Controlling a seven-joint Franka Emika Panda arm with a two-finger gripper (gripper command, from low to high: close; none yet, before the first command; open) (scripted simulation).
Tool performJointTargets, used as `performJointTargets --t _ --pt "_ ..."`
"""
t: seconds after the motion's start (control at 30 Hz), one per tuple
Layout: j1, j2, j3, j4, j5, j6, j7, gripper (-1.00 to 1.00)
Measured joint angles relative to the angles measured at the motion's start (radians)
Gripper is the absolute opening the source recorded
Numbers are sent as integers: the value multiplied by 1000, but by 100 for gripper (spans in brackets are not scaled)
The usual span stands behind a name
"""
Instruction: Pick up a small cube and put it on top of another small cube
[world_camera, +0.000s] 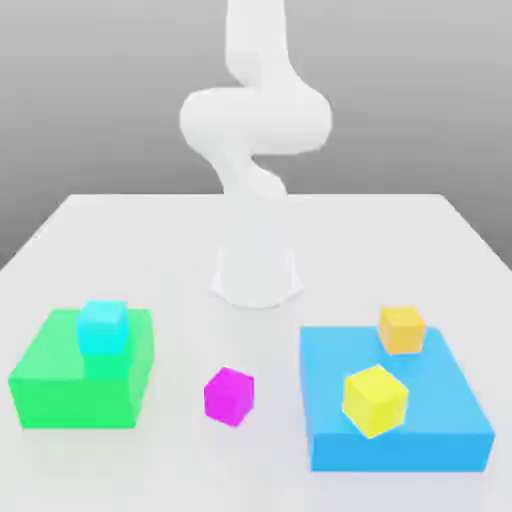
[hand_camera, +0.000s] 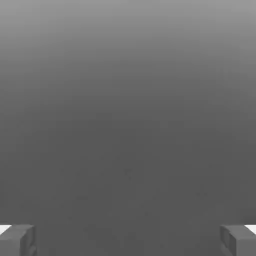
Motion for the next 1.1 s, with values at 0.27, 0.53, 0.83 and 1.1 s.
performJointTargets --t 0.27,0.53,0.83,1.1 --pt "-53 257 14 -234 11 205 119 0" --pt "-109 550 30 -487 9 432 263 0" --pt "-108 938 3 -527 -26 740 340 0" --pt "-105 967 -1 -522 -32 766 345 -100"
